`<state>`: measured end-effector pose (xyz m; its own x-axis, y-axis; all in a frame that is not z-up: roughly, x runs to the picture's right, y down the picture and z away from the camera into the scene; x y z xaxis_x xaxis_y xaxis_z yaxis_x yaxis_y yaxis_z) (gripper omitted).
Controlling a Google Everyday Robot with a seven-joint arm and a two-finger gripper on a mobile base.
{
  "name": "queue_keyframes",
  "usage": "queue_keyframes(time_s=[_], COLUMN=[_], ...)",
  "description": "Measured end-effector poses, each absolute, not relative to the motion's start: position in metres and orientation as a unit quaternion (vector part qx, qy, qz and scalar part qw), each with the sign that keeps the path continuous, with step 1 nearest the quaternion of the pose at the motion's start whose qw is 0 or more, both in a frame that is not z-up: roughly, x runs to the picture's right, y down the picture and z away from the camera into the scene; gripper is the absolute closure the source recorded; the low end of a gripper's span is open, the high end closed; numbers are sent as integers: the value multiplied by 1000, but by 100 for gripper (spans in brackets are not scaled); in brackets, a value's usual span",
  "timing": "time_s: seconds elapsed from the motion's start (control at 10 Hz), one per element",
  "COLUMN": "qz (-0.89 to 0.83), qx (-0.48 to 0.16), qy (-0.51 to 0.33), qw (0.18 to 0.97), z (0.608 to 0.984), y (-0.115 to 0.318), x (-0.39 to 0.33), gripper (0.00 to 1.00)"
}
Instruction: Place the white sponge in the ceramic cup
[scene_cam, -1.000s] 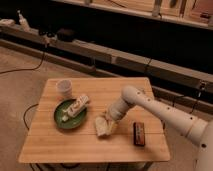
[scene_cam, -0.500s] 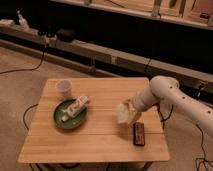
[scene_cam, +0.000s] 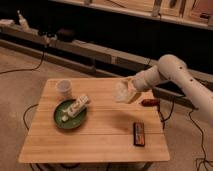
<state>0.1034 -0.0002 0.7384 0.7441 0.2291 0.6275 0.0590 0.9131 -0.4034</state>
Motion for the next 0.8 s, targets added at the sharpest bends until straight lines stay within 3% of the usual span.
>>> queue_keyframes(time_s=[0.3, 0.8], qz=[9, -54], qx=[-218, -252], qy=[-400, -393], qw=[890, 883], z=[760, 818], y=[-31, -63], x=[40, -75], gripper=[100, 100])
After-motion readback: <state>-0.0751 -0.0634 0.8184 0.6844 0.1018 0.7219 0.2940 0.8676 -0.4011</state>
